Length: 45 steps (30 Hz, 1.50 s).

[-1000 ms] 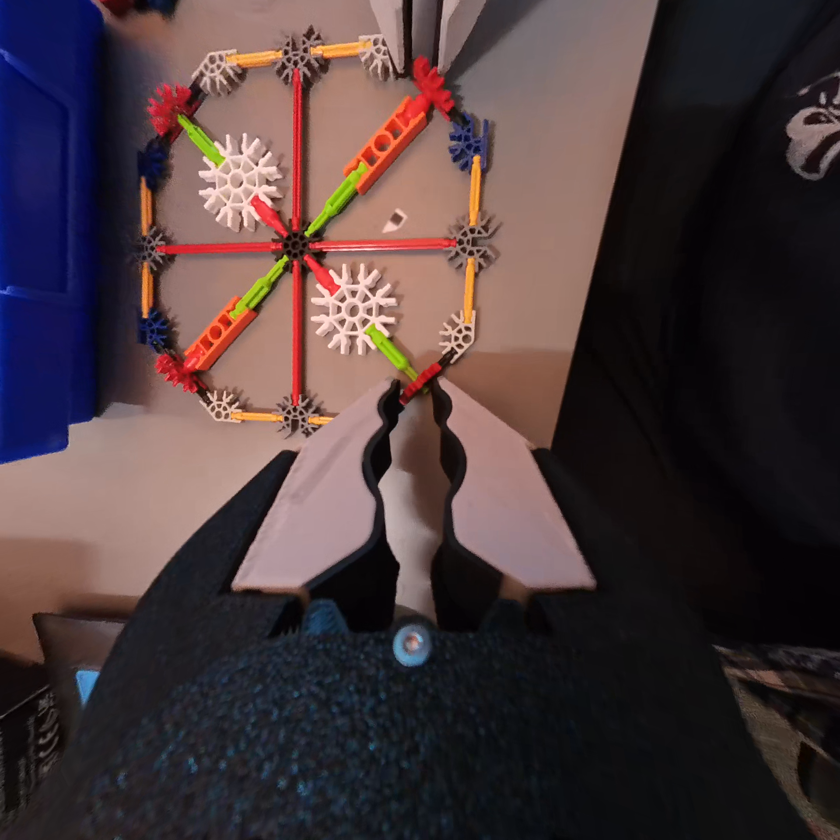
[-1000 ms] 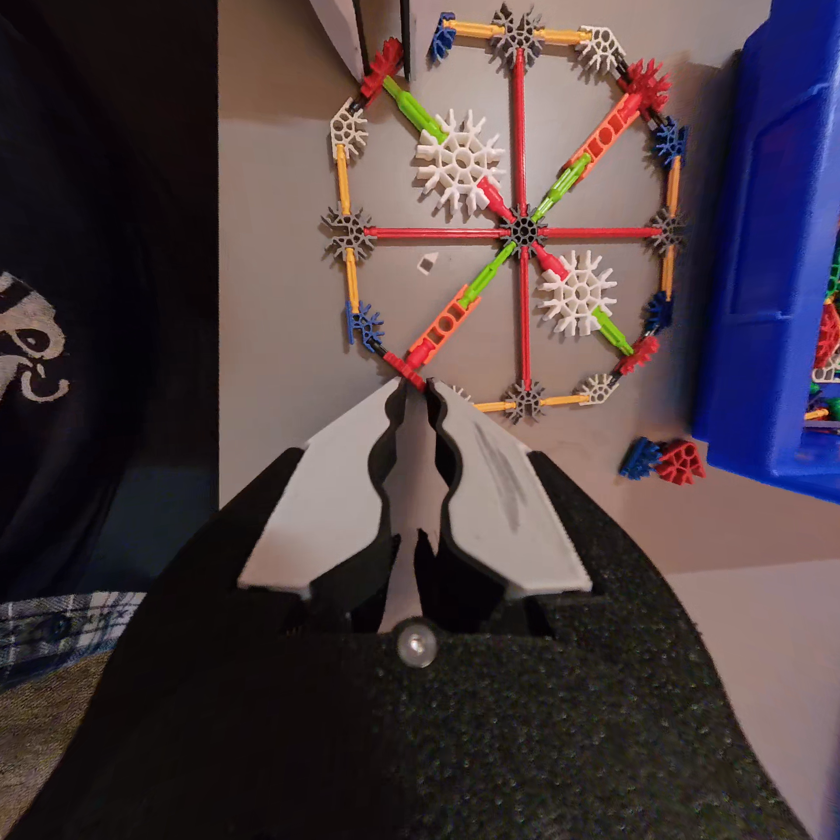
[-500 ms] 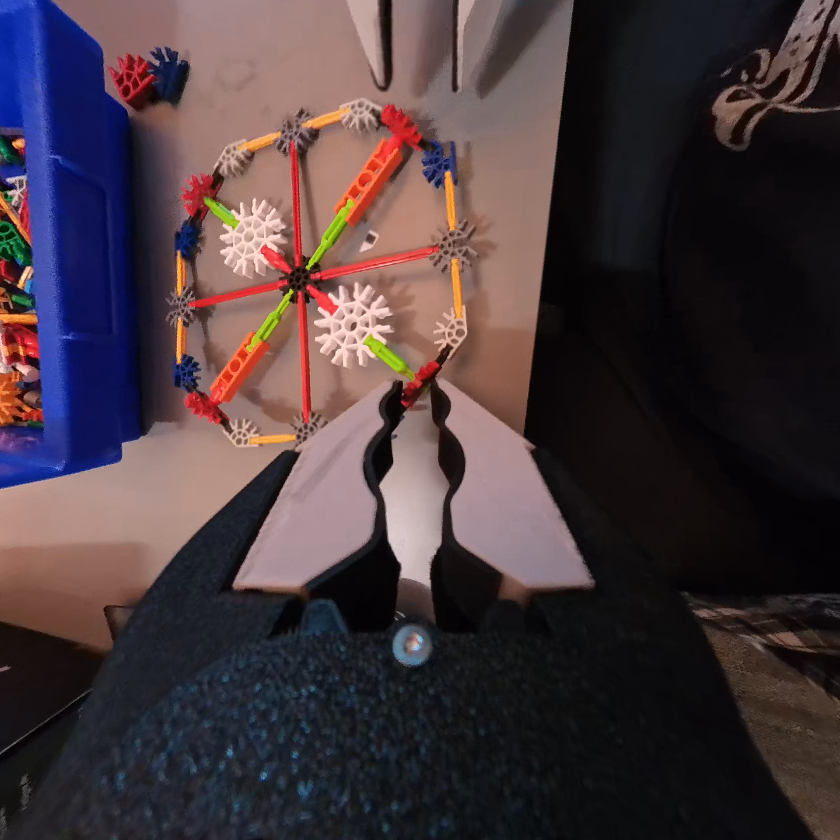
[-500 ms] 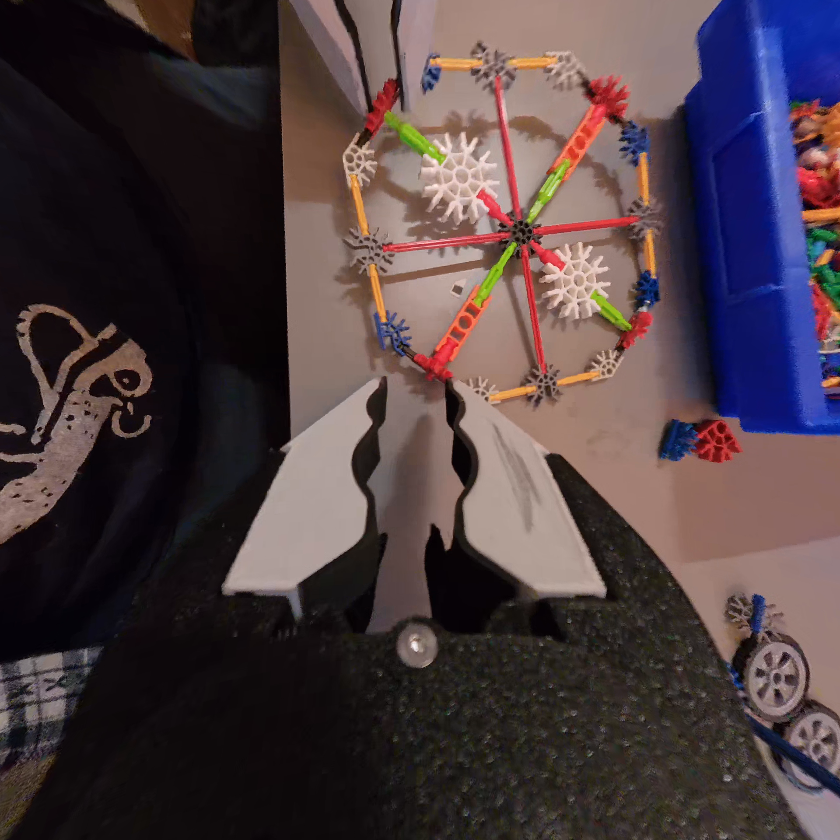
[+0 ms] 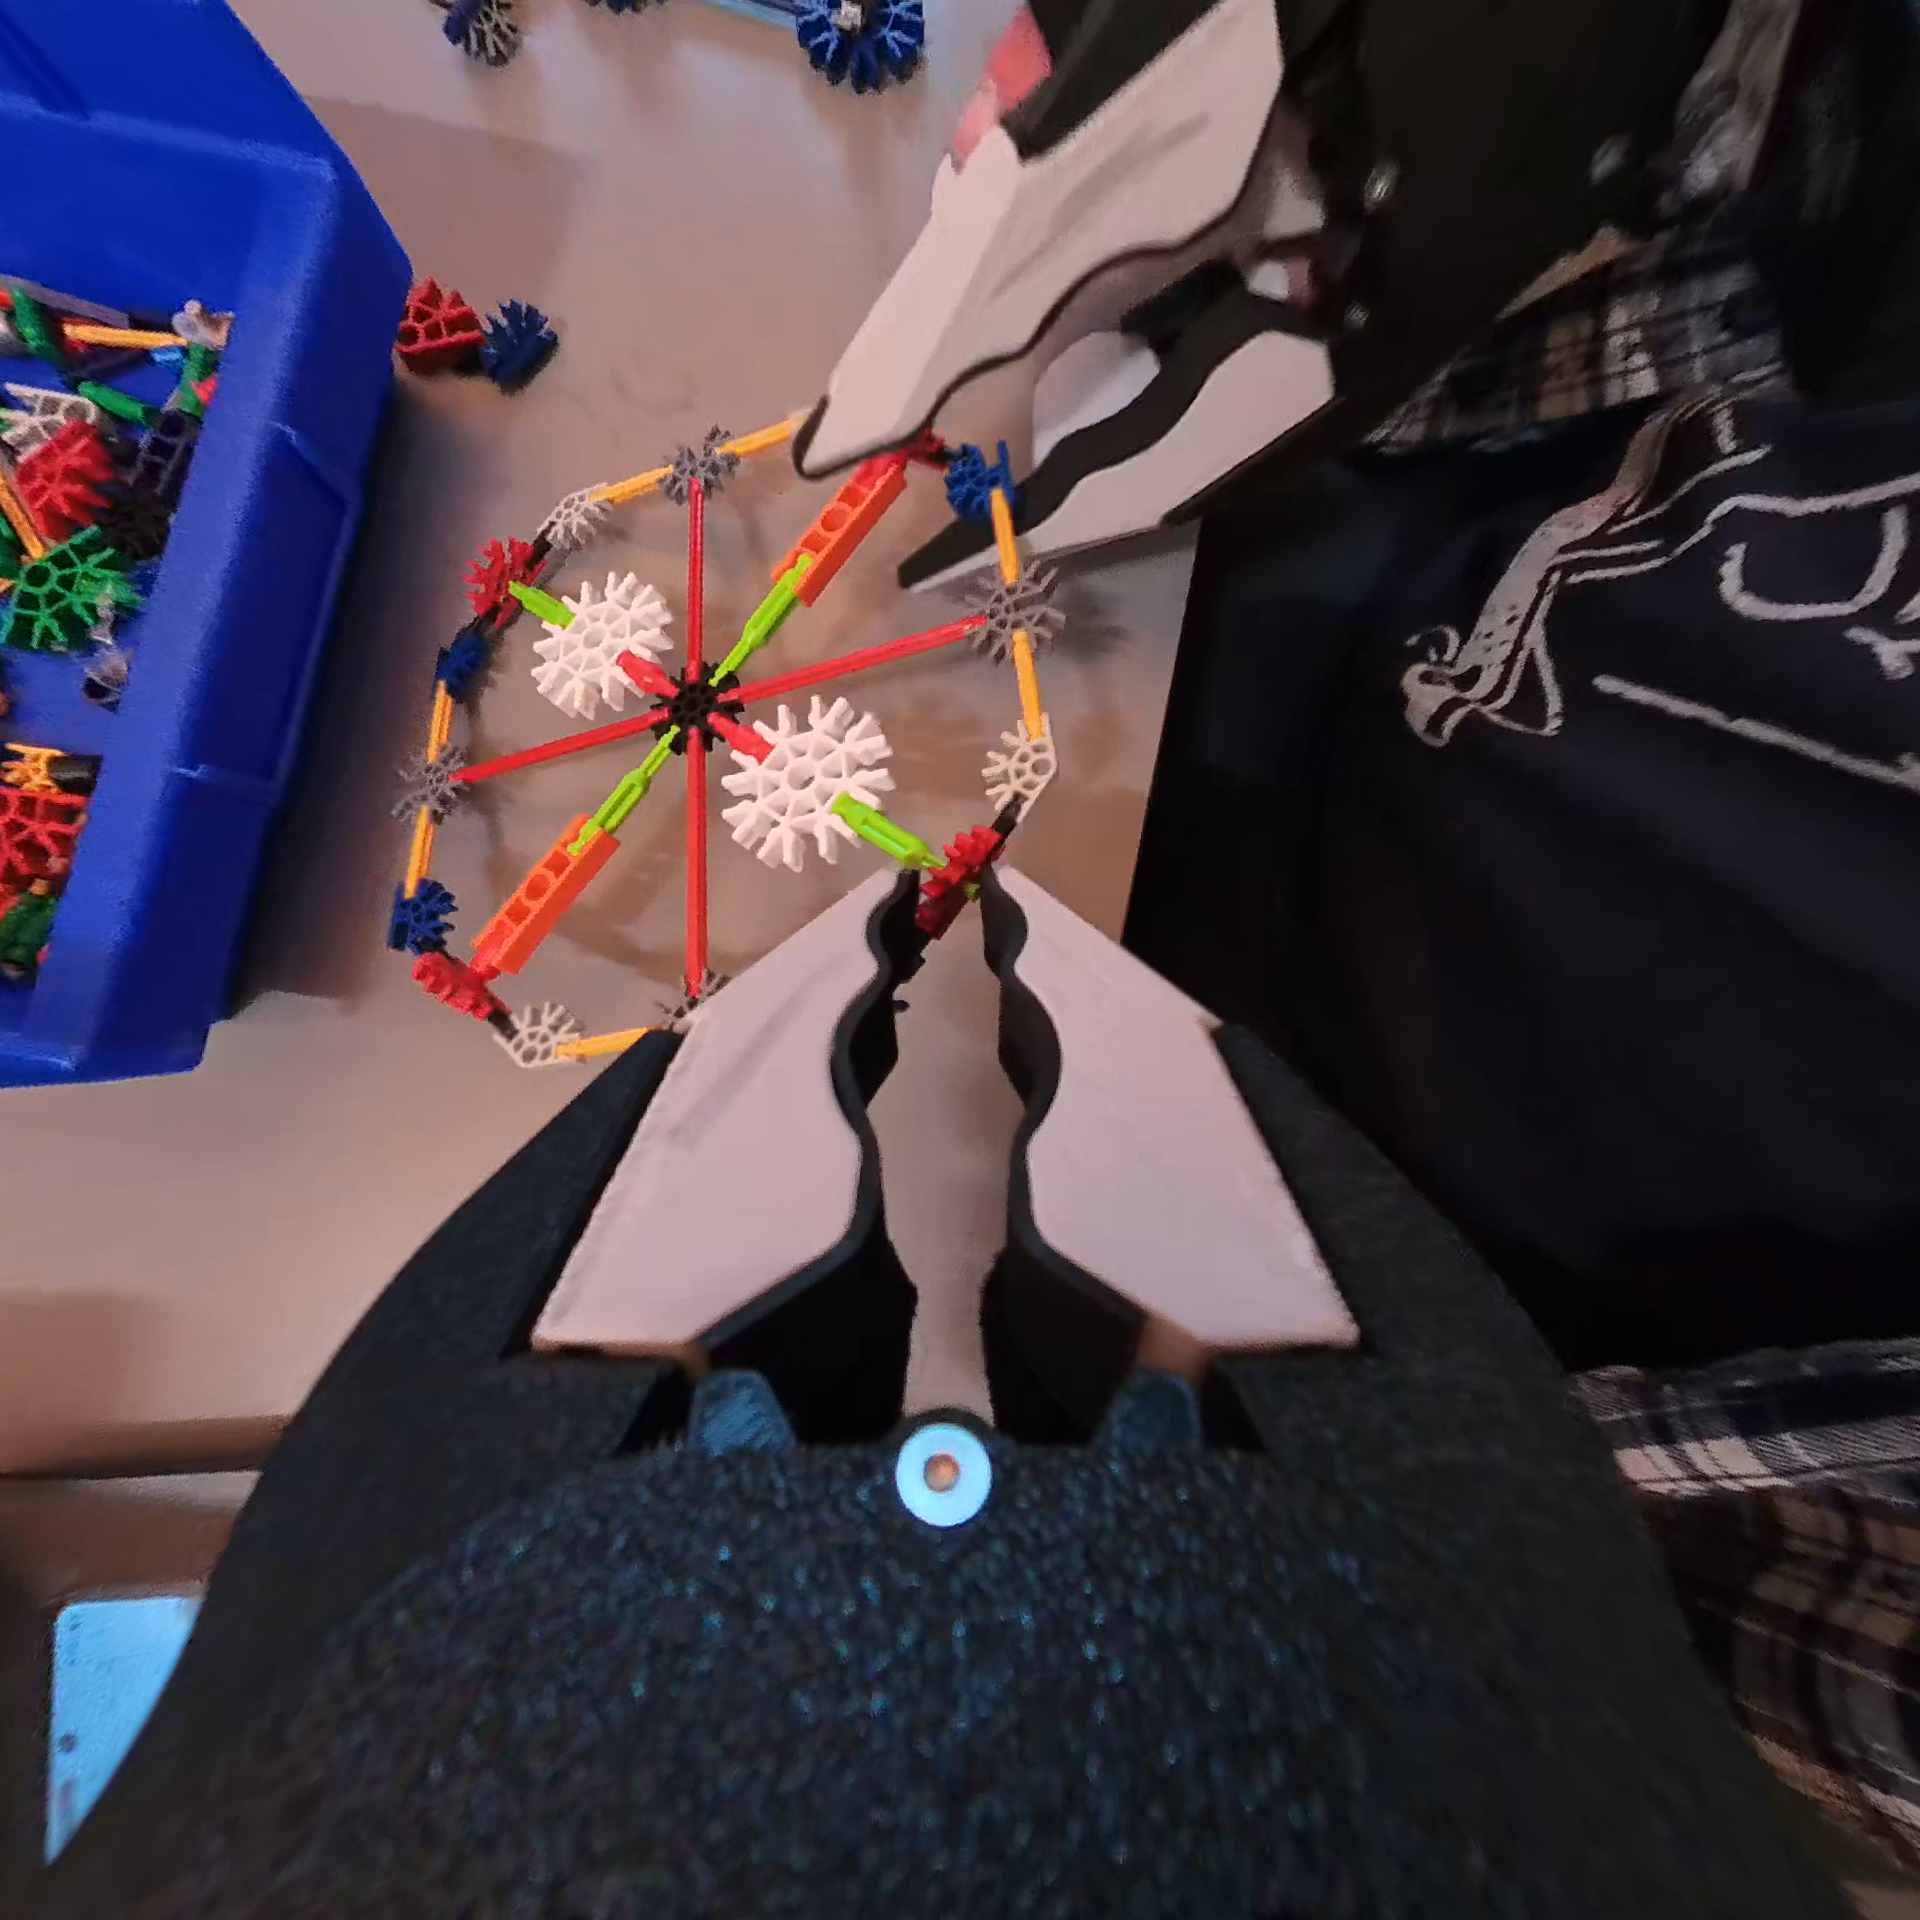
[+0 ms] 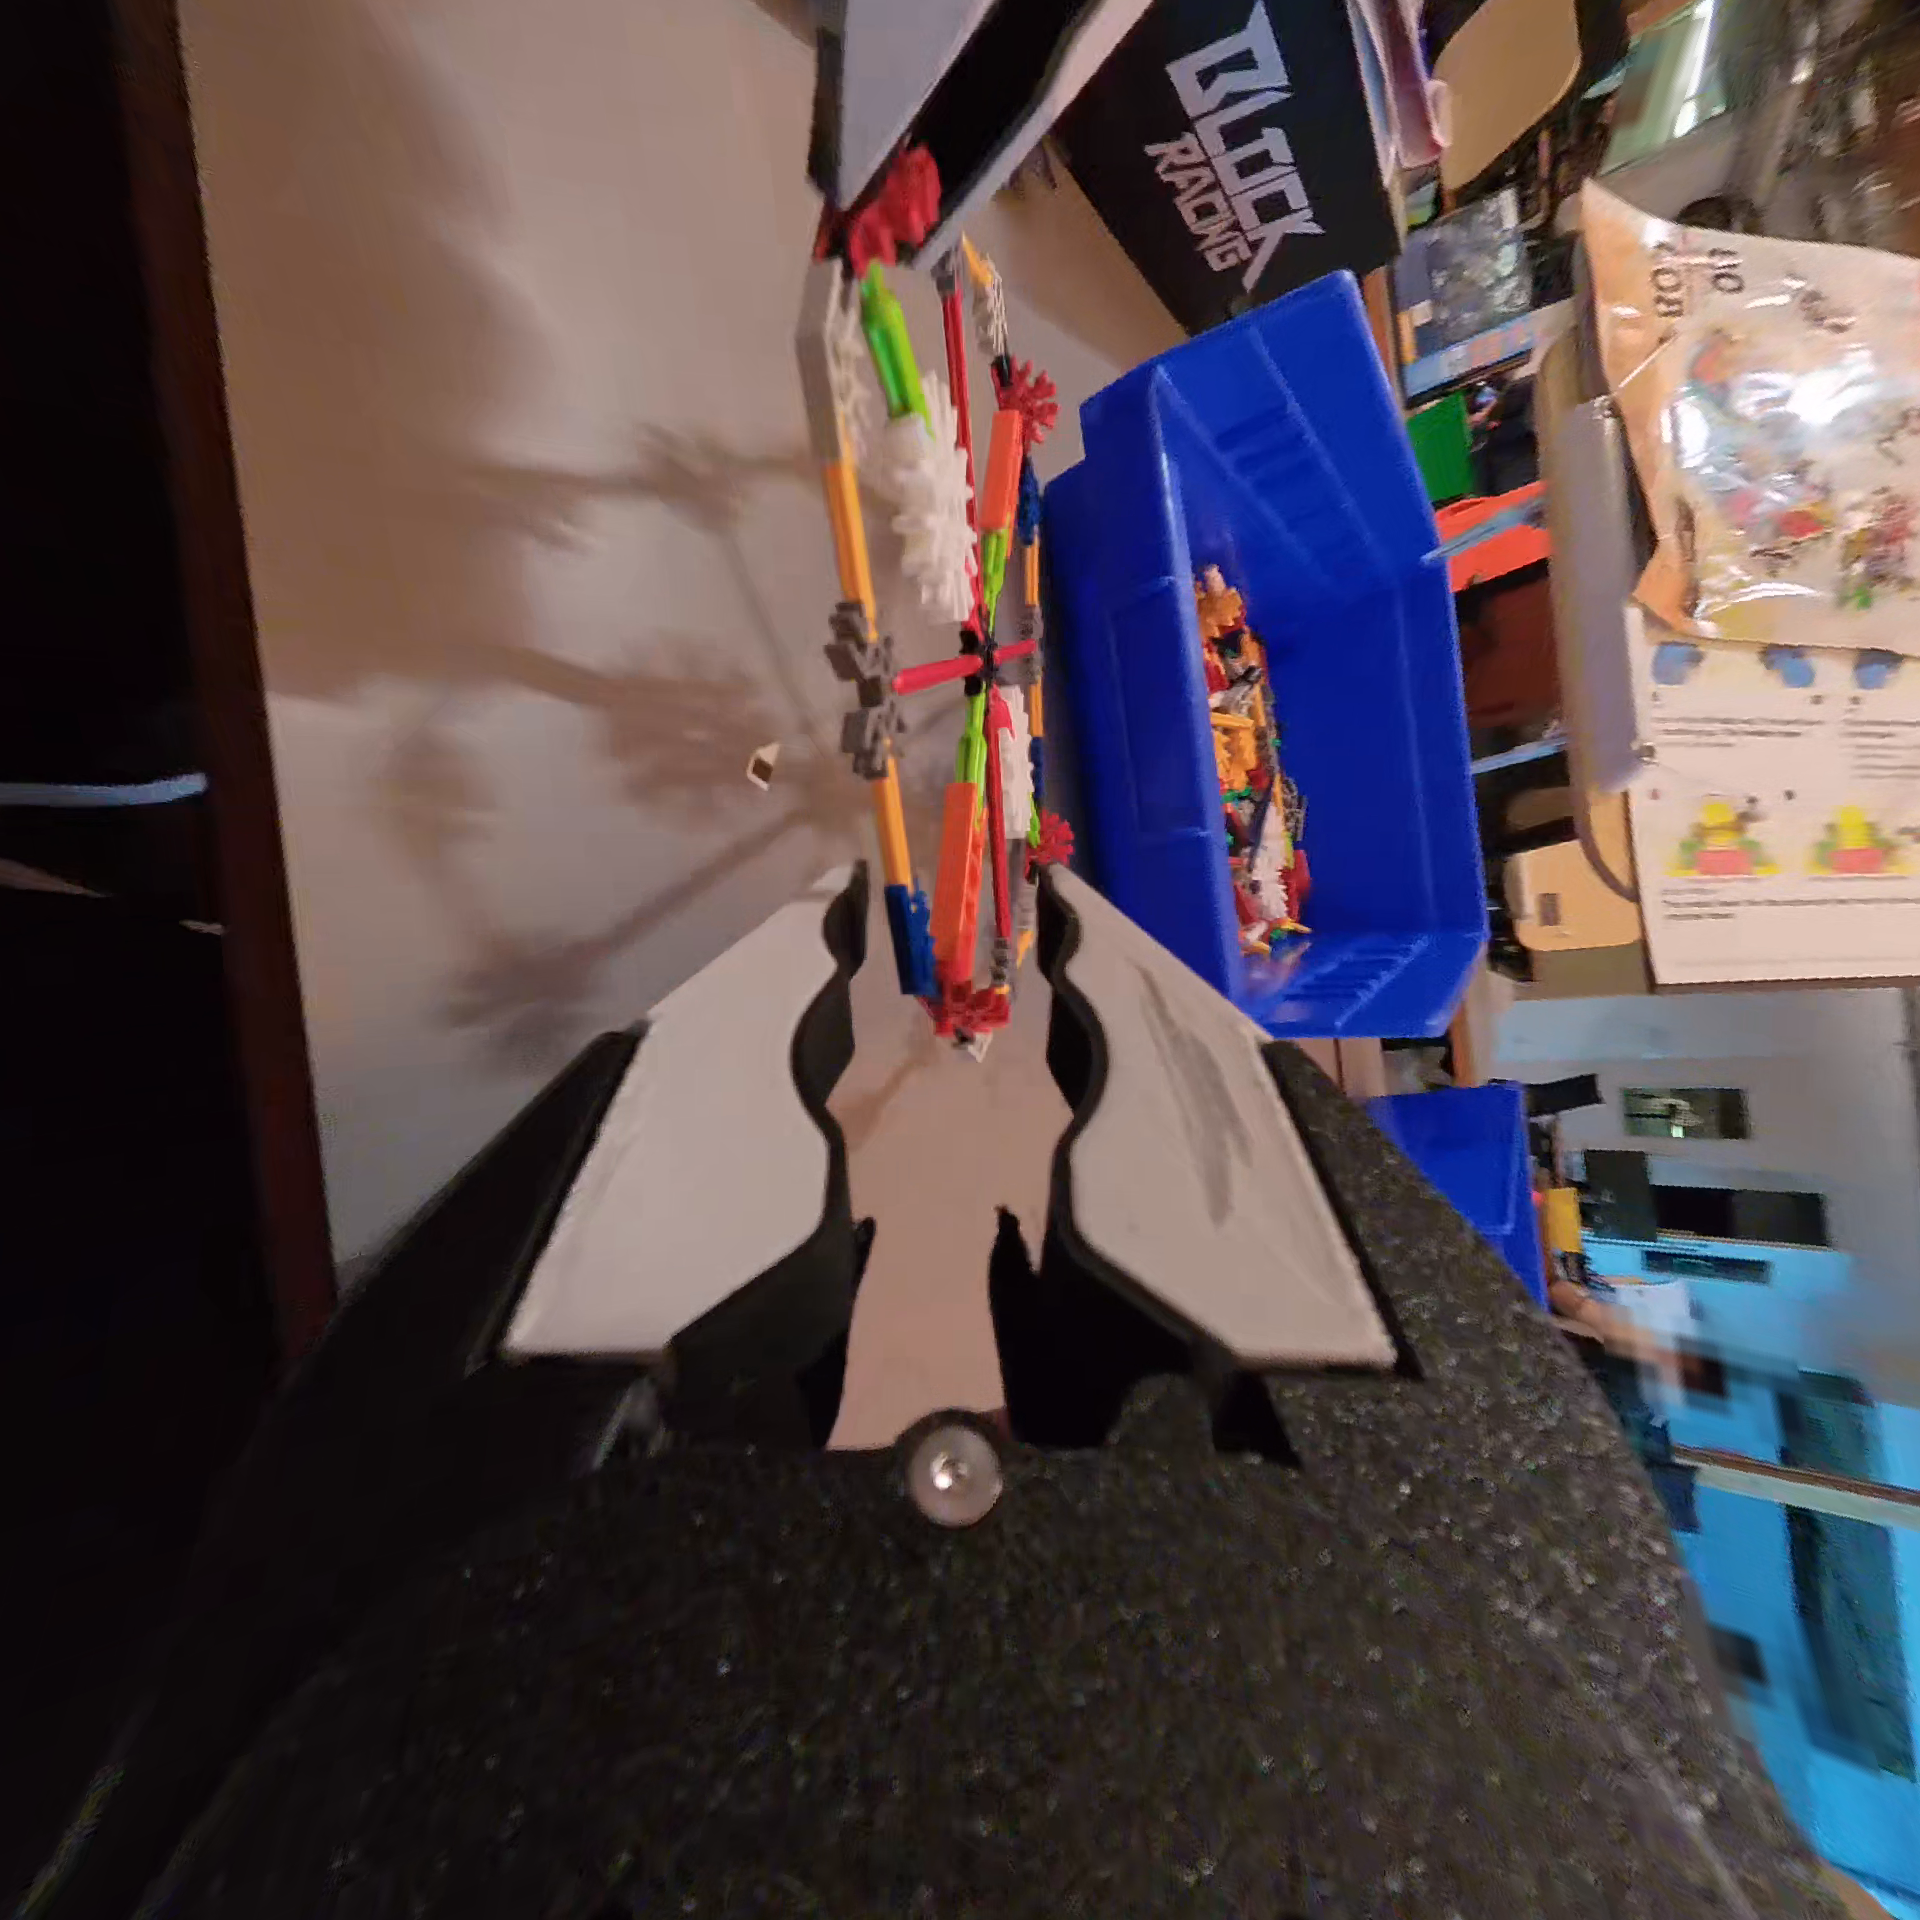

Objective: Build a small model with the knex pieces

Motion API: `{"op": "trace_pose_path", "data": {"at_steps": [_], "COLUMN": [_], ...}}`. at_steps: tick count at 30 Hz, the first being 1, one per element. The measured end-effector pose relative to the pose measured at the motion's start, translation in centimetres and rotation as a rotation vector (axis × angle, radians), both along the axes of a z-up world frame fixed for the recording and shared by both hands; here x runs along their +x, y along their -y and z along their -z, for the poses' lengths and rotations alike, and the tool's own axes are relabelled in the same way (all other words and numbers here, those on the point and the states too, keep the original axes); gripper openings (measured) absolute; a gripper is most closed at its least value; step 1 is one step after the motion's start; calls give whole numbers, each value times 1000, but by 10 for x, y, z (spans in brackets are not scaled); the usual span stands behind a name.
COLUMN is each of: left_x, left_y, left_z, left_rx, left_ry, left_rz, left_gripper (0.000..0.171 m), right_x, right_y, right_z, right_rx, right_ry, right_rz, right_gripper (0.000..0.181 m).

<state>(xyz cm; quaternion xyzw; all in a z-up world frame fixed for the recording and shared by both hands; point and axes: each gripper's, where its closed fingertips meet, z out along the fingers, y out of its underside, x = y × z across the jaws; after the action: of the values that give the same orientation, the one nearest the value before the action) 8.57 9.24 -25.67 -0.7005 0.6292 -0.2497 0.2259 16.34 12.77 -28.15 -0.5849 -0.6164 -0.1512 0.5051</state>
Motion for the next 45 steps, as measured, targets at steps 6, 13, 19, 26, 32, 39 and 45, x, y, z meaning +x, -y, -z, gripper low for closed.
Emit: {"op": "trace_pose_path", "data": {"at_steps": [6,13,19,26,32,39,45], "left_x": [6,-5,-20,-19,-4,3,7], "left_y": [0,-32,-51,-85,-99,-97,-97], "left_z": [-21,-49,-57,-37,-37,-52,-89], "left_rx": [-75,43,245,276,191,89,26], "left_ry": [70,108,58,21,126,247,378], "left_rz": [5,-94,-98,-100,-94,-50,-15], "left_gripper": [11,49,68,53,23,8,4], "right_x": [2,2,5,3,4,9,11], "right_y": [-9,-10,-19,-32,-40,-45,-52], "right_z": [-3,-29,-45,-61,-77,-87,-112], "right_rx": [1,-237,-400,-672,-824,-925,-1008], "right_ry": [-17,-128,-106,-179,-245,-288,-396], "right_rz": [18,-10,-5,-67,-106,-112,-150], "right_gripper": [7,6,5,5,5,5,6]}}
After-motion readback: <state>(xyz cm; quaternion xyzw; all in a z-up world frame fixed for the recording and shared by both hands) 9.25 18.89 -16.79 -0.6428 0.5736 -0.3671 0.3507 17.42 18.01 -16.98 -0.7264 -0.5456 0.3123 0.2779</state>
